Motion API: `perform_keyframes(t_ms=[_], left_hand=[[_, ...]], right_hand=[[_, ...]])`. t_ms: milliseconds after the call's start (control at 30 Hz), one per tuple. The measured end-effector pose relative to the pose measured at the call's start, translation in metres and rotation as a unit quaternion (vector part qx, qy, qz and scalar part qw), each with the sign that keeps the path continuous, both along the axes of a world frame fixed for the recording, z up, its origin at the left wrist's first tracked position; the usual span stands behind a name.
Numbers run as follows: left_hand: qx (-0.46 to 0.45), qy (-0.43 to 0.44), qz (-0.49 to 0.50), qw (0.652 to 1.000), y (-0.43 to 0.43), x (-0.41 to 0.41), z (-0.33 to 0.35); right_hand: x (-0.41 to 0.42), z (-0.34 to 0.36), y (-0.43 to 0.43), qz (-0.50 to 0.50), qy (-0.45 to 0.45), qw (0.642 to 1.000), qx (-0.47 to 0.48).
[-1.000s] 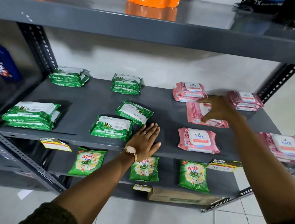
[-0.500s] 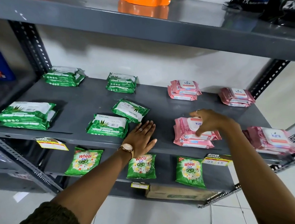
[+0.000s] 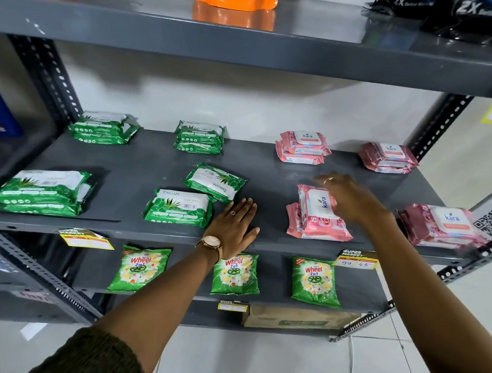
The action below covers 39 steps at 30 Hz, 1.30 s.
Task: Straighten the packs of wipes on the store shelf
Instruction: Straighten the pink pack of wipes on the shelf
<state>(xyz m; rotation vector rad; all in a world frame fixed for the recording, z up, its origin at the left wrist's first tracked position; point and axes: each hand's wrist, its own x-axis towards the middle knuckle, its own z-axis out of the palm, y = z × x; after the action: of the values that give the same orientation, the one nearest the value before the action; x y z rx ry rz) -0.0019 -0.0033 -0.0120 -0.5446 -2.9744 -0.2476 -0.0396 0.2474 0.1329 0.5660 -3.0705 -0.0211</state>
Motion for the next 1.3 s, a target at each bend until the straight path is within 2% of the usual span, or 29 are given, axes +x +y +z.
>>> perform_keyframes(t_ms=[67,133,200,367,500,600,1067,1233,1300], left_hand=[[-0.002,-0.012,-0.002,1.0,0.0,-0.001,-0.001],[-0.001,-0.017,0.0,1.0,0.0,-0.002,-0.001],[0.001,-0.017,0.0,1.0,0.0,-0.001,0.0],[0.002,-0.009,-0.002,1.0,0.0,-0.001,0.0],[0.005,-0.005,-0.002,1.0,-0.001,-0.001,-0.002],[0.005,0.001,-0.003,1.0,-0.001,-0.001,-0.002],[-0.001,-0.013,-0.004,1.0,-0.001,-0.002,-0.001],[0.005,-0.062,-0.003,0.998,0.0,-0.002,0.009],[0.024,-0.091,-0.027,0.995,-0.002,-0.003,0.025]], right_hand=[[0.005,-0.005,0.004,0.112,-0.035,0.993,0.034],[0.007,-0.009,0.006,0.14,-0.045,0.987,0.068],[0.007,-0.012,0.008,0.138,-0.06,0.985,0.084],[-0.003,-0.008,0.011,0.071,-0.14,0.987,0.035],[-0.006,-0.01,0.012,0.018,-0.202,0.978,-0.042],[-0.002,-0.011,0.006,-0.006,-0.204,0.976,-0.079],[0.012,-0.006,-0.006,-0.043,-0.172,0.981,-0.076],[0.015,-0.005,-0.006,-0.038,-0.175,0.982,-0.066],[0.021,-0.004,-0.011,-0.006,-0.128,0.989,-0.075]])
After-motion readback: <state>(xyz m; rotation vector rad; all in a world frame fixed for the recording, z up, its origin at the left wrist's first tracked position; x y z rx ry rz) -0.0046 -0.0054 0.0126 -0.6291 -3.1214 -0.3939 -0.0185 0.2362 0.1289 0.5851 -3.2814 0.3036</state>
